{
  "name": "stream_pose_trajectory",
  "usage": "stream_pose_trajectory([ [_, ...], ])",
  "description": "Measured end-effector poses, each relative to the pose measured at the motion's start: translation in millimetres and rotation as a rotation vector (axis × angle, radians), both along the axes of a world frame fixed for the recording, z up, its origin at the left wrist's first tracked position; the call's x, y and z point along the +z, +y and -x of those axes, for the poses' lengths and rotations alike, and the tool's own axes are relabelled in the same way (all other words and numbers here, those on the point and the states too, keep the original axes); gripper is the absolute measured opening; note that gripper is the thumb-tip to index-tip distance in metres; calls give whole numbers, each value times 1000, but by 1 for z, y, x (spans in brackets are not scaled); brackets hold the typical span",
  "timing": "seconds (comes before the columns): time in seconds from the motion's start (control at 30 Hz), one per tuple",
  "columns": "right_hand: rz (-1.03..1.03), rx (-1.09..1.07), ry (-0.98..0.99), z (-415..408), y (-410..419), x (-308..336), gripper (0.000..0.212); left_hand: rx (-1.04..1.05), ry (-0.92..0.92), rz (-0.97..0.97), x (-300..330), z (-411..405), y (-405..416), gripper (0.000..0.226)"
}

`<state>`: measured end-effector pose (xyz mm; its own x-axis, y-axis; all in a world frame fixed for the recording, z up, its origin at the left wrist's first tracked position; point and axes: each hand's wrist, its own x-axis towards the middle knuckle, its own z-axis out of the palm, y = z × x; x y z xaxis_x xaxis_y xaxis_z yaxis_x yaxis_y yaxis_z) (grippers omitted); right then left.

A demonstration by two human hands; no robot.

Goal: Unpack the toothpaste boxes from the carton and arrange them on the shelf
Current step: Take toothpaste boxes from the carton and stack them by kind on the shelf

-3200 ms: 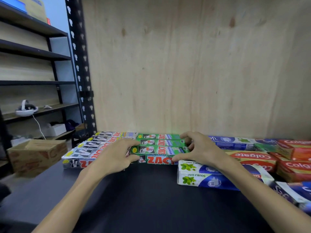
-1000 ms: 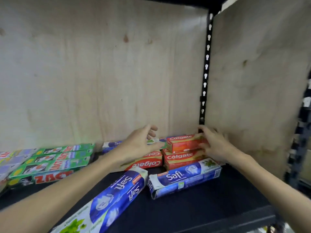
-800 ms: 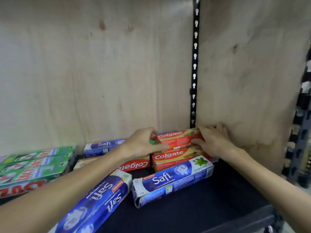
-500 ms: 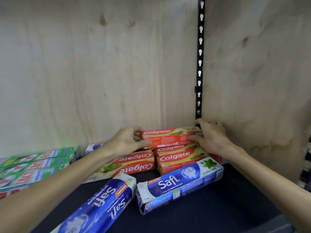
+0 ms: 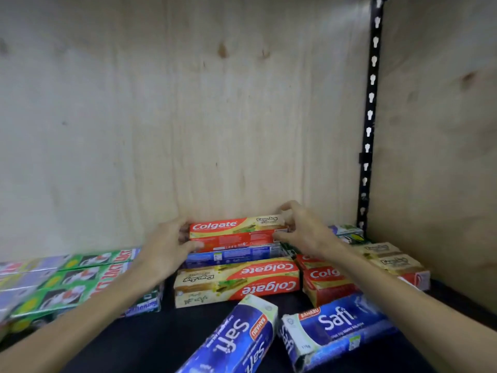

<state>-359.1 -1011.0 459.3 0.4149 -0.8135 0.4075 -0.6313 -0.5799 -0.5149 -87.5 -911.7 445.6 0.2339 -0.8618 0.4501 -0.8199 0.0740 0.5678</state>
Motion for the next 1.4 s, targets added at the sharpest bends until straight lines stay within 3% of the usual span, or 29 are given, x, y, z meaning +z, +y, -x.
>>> stream_pose_trajectory([
  [0.1, 3, 27, 83, 14, -2, -1, 37, 60, -53, 33, -3, 3, 8, 26],
  [0.17, -5, -27, 71, 27, -6, -3, 49, 118, -102, 54, -1, 7, 10, 24],
  [0.27, 5, -138, 30, 54, -10, -5, 50, 247, -360, 135, 5, 27, 10, 33],
  [0.33, 71, -222, 59, 74, -11, -8, 45, 216, -414, 185, 14, 55, 10, 24],
  [0.43, 163, -383, 186, 101, -7, -14, 45, 62, -332, 26, 19, 102, 3, 20],
  [0.53, 89, -490, 343, 114, -6, -20, 52, -26, -374, -186, 14, 141, -13, 37],
  [0.63, 17, -492, 349, 121, -5, -21, 56, -55, -414, -264, 9, 165, -25, 43],
  [0.83, 5, -422, 152, 125, 1, -25, 53, -70, -162, -272, 7, 183, -31, 48],
  [0.93, 73, -418, 105, 126, 3, -24, 63, -68, -67, -240, 2, 188, -30, 50],
  [1.27, 204, -344, -224, 131, 44, 5, 76, -30, 181, 128, 3, 188, -13, 88],
  [1.33, 183, -335, -242, 128, 60, 14, 76, -18, 164, 148, 6, 180, 3, 73],
  [1.4, 163, -326, -246, 123, 76, 18, 78, -33, 160, 172, 13, 169, 27, 37],
])
